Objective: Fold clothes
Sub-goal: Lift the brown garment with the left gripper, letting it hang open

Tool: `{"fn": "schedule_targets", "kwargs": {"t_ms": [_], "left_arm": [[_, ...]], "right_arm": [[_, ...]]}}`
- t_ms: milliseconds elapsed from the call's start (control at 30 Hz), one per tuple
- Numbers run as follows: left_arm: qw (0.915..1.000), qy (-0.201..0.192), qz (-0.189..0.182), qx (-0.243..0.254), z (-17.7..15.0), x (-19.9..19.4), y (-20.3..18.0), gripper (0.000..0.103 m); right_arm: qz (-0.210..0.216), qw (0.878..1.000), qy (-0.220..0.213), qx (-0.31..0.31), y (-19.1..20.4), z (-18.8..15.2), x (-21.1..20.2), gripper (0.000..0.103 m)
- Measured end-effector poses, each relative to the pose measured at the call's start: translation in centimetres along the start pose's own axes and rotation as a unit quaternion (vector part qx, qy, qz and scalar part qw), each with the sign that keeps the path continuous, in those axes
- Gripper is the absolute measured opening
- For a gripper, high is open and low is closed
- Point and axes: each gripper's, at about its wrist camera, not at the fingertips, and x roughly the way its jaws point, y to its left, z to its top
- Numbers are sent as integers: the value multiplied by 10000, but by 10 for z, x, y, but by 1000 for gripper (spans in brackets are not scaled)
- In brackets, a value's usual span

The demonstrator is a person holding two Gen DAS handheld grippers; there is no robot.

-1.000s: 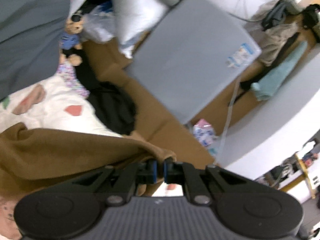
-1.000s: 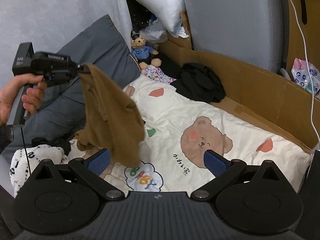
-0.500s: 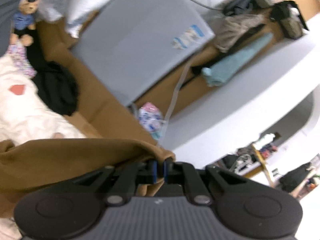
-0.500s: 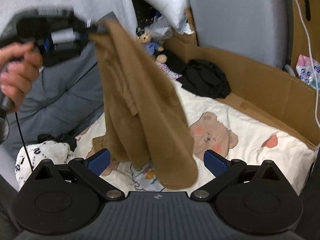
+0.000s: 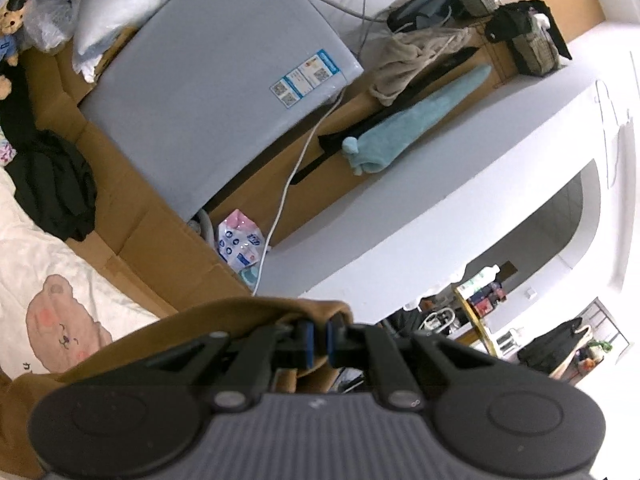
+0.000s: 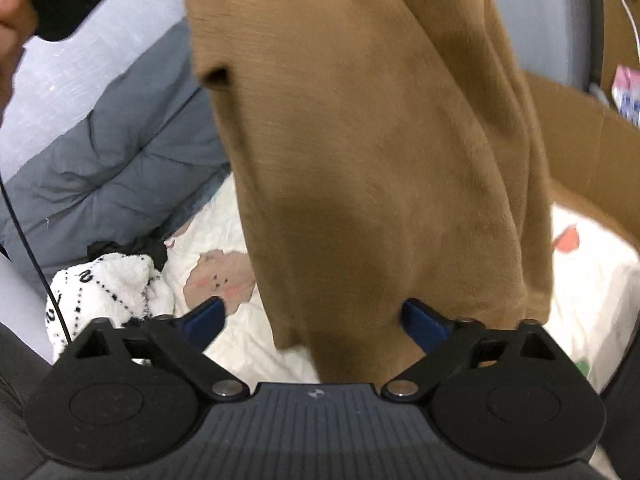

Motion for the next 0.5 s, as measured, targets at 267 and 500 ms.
{"fn": "schedule_targets", "kwargs": {"t_ms": [267, 500], "left_arm": [[9997, -81, 205, -39, 7, 1, 20, 6], [9995, -78, 261, -184, 9, 5, 27, 6]], "right_arm": [[100, 9996, -255, -85, 10, 5, -25, 92], [730, 9962, -47, -480, 39, 1, -23, 92]]}}
